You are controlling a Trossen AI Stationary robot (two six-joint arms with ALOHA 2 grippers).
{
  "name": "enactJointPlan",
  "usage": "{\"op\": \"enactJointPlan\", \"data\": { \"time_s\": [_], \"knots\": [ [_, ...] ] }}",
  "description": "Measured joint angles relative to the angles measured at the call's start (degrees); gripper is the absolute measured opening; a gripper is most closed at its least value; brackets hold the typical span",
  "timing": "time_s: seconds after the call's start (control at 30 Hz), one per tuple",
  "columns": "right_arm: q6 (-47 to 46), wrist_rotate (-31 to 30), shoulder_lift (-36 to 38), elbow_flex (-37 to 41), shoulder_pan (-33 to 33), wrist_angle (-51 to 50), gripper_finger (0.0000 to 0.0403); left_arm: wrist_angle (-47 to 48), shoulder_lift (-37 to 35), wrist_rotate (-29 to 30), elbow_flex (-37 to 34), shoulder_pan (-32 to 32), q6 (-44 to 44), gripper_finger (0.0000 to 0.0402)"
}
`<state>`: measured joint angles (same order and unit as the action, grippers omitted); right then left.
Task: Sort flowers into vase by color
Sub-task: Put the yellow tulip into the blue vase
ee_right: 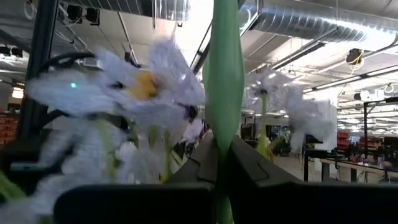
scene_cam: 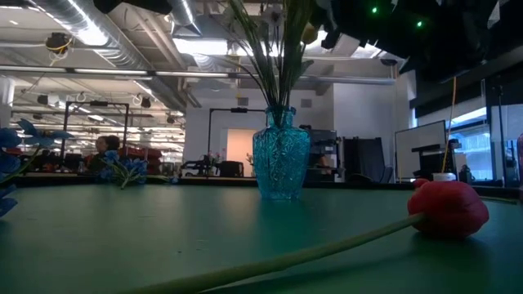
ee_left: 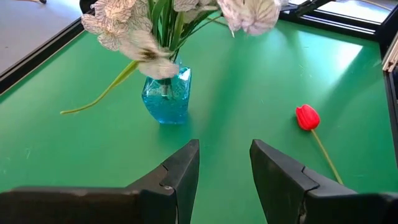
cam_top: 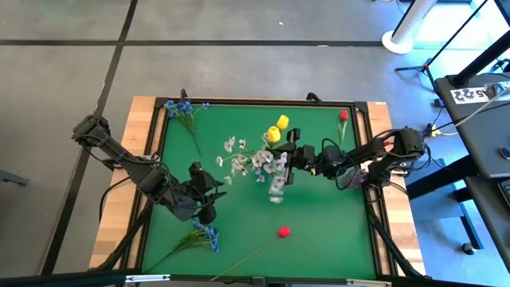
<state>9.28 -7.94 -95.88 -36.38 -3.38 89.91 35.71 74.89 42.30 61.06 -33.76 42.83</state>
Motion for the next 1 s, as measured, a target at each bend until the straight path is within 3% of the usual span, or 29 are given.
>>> {"op": "enactJointPlan", "data": {
  "time_s": [0.3,0.6,0.77,1.0],
  "knots": [
    [0.02,0.92,-0.39,0.0,-0.04,-9.88,0.003,1.3,0.0,0.0,0.0,0.0,0.04,0.014],
    [-0.47,-0.19,2.15,0.0,-0.57,-15.07,0.0126,1.3,0.0,-0.02,0.0,0.0,0.09,0.014],
    [-1.44,-2.76,7.7,0.0,-2.13,-25.17,0.0173,1.3,0.0,-0.02,0.0,0.0,0.11,0.014],
    [-2.84,-6.98,18.08,-2.43,-4.78,-47.07,0.0203,1.28,0.0,-0.02,0.0,0.0,0.26,0.014]
  ]
}}
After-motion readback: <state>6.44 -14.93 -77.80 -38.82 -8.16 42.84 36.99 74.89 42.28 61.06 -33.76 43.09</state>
